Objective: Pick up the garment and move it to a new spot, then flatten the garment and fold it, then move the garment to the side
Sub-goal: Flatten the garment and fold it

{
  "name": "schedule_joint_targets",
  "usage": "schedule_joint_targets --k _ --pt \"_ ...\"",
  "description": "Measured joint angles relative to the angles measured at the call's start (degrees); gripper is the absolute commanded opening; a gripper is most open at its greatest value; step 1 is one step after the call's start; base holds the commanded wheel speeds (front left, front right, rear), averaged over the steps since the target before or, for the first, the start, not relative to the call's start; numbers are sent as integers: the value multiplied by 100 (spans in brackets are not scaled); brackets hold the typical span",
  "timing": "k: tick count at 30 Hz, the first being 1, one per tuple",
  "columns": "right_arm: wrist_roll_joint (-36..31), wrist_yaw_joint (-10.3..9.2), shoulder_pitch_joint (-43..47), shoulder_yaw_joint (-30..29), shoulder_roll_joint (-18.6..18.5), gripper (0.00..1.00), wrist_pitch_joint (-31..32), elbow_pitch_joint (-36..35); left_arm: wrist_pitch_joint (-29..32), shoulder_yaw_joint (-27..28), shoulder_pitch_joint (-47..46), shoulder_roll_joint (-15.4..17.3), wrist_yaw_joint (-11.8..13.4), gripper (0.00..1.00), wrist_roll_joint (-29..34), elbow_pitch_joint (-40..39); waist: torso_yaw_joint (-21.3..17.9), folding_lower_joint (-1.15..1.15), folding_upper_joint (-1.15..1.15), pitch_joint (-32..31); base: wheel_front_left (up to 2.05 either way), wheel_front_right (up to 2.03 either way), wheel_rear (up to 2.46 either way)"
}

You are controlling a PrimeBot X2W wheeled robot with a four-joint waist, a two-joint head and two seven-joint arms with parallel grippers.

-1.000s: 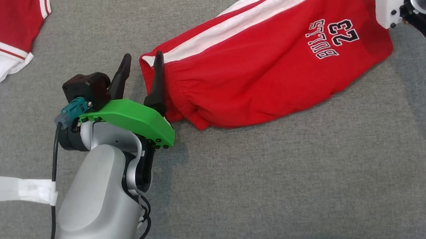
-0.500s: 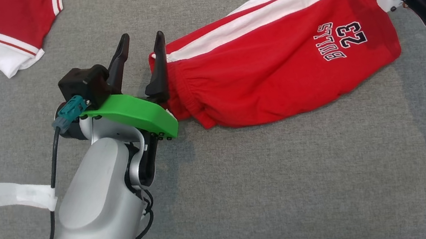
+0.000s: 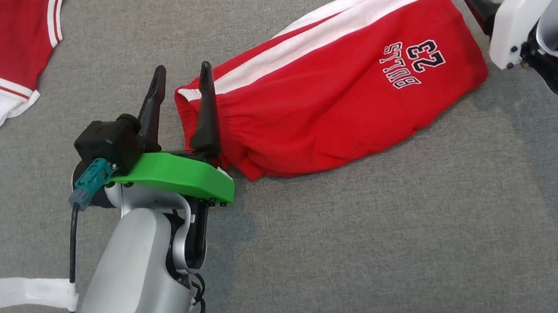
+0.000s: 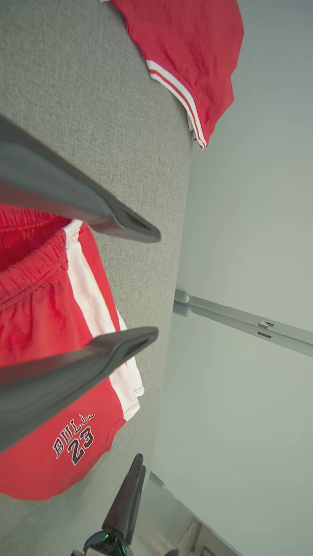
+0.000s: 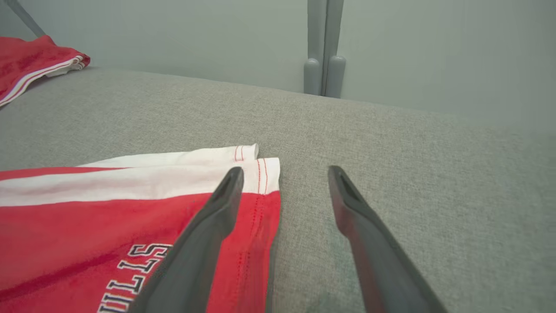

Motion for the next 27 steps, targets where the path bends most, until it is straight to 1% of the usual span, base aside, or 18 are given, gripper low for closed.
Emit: schedule_joint_targets --k 4,9,16,27 --pt "175 0 160 2 -56 100 171 129 0 4 111 -1 0 100 30 -323 15 0 0 -18 0 0 0" --pt "349 0 186 63 -25 100 267 159 -1 45 351 2 3 100 86 -650 168 0 0 23 0 0 0" --pt "504 0 324 149 -46 100 435 313 0 153 633 4 54 100 133 -883 329 0 0 27 0 0 0" --pt "976 -1 433 257 25 100 932 296 -1 231 929 13 64 100 189 -1148 350 0 0 -12 0 0 0"
